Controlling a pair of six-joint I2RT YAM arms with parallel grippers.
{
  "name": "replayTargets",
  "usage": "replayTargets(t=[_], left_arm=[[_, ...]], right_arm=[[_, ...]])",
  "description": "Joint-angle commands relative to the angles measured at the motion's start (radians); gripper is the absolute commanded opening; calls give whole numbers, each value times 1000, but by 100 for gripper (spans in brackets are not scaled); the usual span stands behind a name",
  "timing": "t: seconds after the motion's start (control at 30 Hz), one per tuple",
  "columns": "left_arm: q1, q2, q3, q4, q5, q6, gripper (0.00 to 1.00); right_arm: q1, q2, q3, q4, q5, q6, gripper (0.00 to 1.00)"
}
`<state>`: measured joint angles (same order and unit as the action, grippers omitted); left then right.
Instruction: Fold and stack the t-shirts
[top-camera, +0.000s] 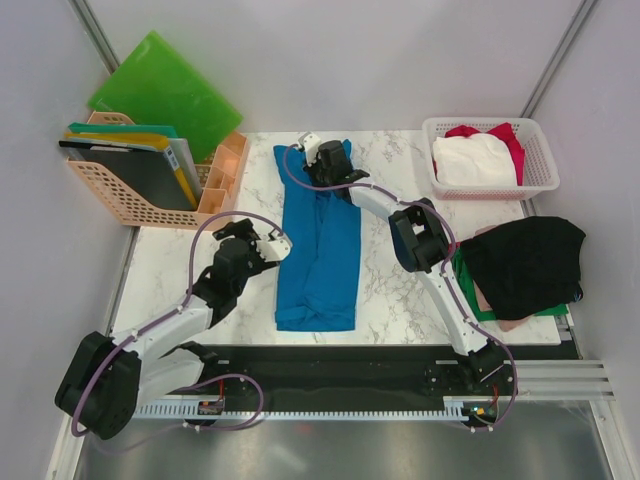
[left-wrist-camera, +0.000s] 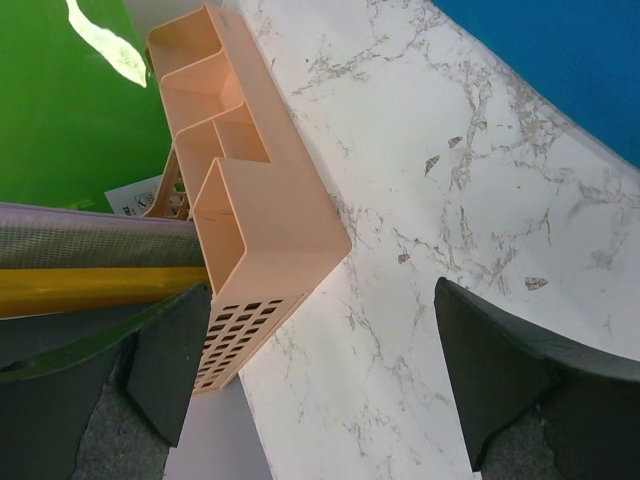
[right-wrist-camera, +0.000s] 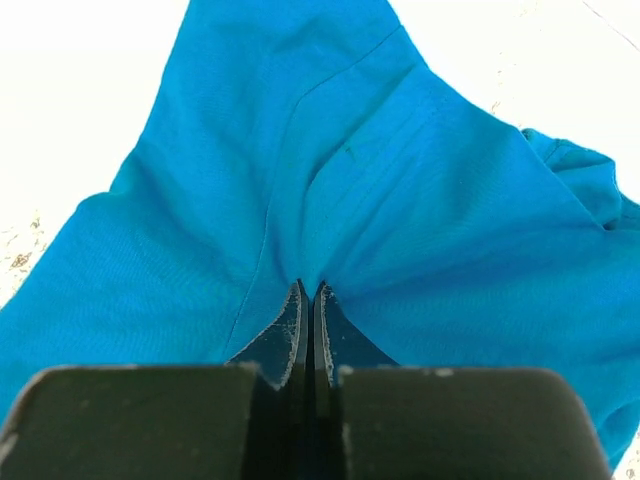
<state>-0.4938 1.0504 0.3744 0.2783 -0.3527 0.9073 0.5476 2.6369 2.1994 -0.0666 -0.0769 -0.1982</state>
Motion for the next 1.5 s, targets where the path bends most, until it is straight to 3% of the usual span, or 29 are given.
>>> replayTargets(t=[0.0,0.03,0.07,0.1,0.17,0.2,0.53,0.7,0.9,1.0,1.1,1.2,1.47], left_arm=[[6,8,46,21,23,15,100],[6,8,47,21,23,13,100],[6,8,49,21,23,15,100],[6,10,49,21,23,16,100],[6,8,49,18,24,16,100],[6,7,47,18,24,15,100],[6,11,46,13,24,10,100],[8,13,47,9,35,5,100],[8,16,57,-4,44,-5,100],[8,16,57,-10,43,-5,100],[8,11,57,-19,44,-5,100],[8,13,58,-22,43,-4,100],[8,19,61,-36,40,-4,100]], right_arm=[[14,-49,-10,16,11,-20,6],[12,-51,-13,16,12,-24,15],[12,-54,-17,17,14,-30,49],[15,-54,-18,17,15,-41,68],[15,-52,-18,14,28,-46,97],[15,-52,-17,17,38,-47,98],[15,-68,19,44,101,-53,92],[21,-130,0,4,43,-7,98],[48,-210,-76,17,48,-7,98],[48,-213,-109,39,57,-12,84],[46,-200,-128,51,71,-21,57],[43,-173,-122,51,71,-26,46],[28,-88,-60,42,94,-35,63]])
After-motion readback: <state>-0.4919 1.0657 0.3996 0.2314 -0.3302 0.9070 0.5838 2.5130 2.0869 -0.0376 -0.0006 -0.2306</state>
